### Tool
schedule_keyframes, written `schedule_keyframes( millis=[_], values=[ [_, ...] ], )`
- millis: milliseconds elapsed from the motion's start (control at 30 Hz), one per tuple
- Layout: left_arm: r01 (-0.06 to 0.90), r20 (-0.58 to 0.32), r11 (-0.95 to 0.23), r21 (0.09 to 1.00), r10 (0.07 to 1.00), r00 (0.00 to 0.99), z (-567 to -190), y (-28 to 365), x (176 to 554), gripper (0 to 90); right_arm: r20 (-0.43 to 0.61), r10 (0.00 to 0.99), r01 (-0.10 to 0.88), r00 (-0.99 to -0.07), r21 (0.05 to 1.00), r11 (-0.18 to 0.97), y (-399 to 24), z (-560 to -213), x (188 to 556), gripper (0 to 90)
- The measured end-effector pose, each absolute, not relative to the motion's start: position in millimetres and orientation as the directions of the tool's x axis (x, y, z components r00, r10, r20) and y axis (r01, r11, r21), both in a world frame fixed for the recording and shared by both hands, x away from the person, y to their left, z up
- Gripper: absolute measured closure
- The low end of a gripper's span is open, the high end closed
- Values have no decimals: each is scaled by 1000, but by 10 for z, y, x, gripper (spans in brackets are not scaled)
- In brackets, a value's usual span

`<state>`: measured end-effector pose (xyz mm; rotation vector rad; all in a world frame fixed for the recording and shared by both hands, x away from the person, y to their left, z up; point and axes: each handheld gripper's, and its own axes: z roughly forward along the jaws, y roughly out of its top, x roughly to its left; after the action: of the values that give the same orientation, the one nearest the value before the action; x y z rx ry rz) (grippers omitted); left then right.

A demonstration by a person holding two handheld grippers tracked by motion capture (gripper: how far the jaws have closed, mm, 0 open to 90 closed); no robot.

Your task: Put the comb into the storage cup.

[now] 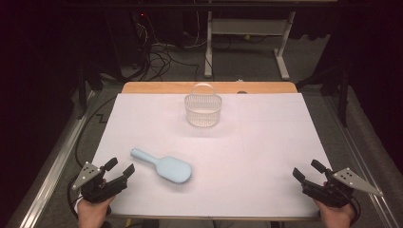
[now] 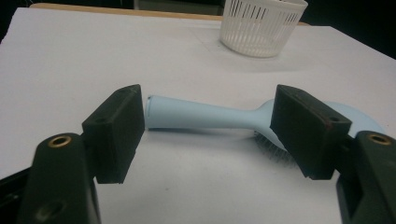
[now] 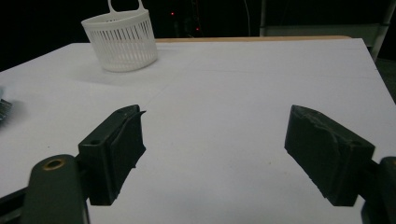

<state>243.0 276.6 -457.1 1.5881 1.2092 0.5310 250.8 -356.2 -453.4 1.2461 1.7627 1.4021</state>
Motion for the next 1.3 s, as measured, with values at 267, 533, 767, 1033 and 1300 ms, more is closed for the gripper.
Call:
schedule_keyframes(
  millis=[267,533,767,1033,1300],
  values=[
    [432,-224,34,901,890,396,-4565,2776,2407,254,134,901,331,-413,943,11,-3594,-4538,2493,187],
    [426,-216,28,904,890,401,-4551,2754,2404,254,132,904,319,-407,948,5,-3622,-4534,2462,187],
    [418,-220,34,908,888,405,-4544,2761,2393,255,125,902,319,-413,948,14,-3609,-4535,2462,190],
    [411,-235,57,910,886,399,-4531,2772,2397,255,121,900,323,-418,946,22,-3601,-4539,2465,192],
    [407,-237,64,911,889,392,-4519,2776,2423,255,117,895,326,-430,945,33,-3589,-4545,2473,193]
  ],
)
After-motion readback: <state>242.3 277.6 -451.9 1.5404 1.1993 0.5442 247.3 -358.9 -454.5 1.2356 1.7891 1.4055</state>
